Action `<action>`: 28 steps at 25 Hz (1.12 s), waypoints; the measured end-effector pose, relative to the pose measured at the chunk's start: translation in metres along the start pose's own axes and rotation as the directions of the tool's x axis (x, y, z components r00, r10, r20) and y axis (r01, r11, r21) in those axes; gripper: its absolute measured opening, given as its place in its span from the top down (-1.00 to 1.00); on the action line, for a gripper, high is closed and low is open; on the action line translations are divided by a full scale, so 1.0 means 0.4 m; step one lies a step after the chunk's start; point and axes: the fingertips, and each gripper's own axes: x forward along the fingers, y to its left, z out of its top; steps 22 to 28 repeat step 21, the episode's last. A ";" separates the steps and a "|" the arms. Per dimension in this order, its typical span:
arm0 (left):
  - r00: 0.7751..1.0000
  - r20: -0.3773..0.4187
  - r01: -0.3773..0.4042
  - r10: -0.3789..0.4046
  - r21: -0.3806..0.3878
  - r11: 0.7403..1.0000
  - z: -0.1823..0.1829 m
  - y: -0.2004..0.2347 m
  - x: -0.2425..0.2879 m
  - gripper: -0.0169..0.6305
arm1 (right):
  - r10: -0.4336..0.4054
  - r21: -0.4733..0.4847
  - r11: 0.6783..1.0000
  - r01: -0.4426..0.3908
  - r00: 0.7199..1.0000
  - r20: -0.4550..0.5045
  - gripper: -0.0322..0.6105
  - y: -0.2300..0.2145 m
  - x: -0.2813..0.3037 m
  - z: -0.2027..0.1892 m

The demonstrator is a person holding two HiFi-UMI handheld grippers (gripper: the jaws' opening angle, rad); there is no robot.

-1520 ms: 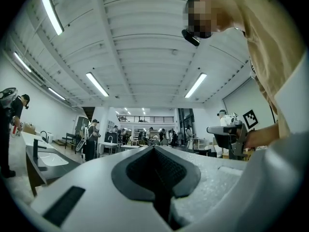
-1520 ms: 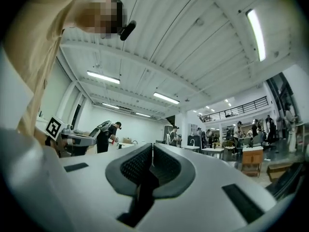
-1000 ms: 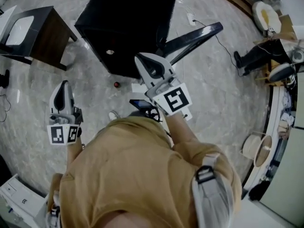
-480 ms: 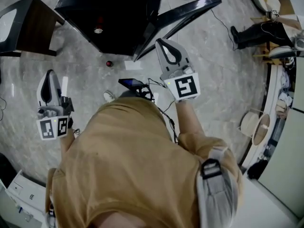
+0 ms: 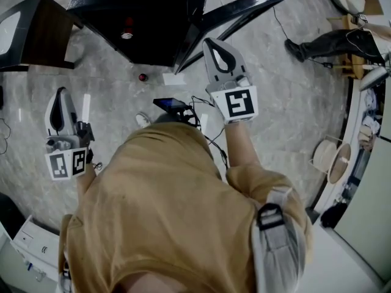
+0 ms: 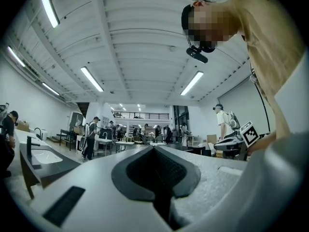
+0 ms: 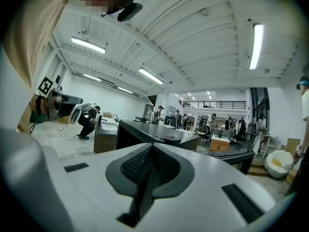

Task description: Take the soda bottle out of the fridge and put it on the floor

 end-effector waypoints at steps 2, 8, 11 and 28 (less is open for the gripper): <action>1.000 0.007 -0.007 0.007 0.001 1.000 0.005 0.002 -0.005 0.95 | -0.006 0.027 1.000 0.005 0.999 0.041 0.89 0.001 0.005 0.036; 0.997 0.035 -0.073 0.072 0.047 0.996 0.009 0.025 -0.032 0.95 | 0.017 0.041 0.999 -0.022 0.992 0.121 0.89 0.040 0.026 0.105; 0.995 0.039 -0.095 0.093 0.044 0.995 0.012 0.037 -0.045 0.95 | 0.029 0.027 0.999 -0.033 0.993 0.116 0.89 0.049 0.024 0.109; 0.994 0.056 -0.100 0.097 0.050 0.994 0.025 0.032 -0.061 0.95 | 0.043 0.002 0.999 -0.044 0.990 0.135 0.89 0.069 0.022 0.129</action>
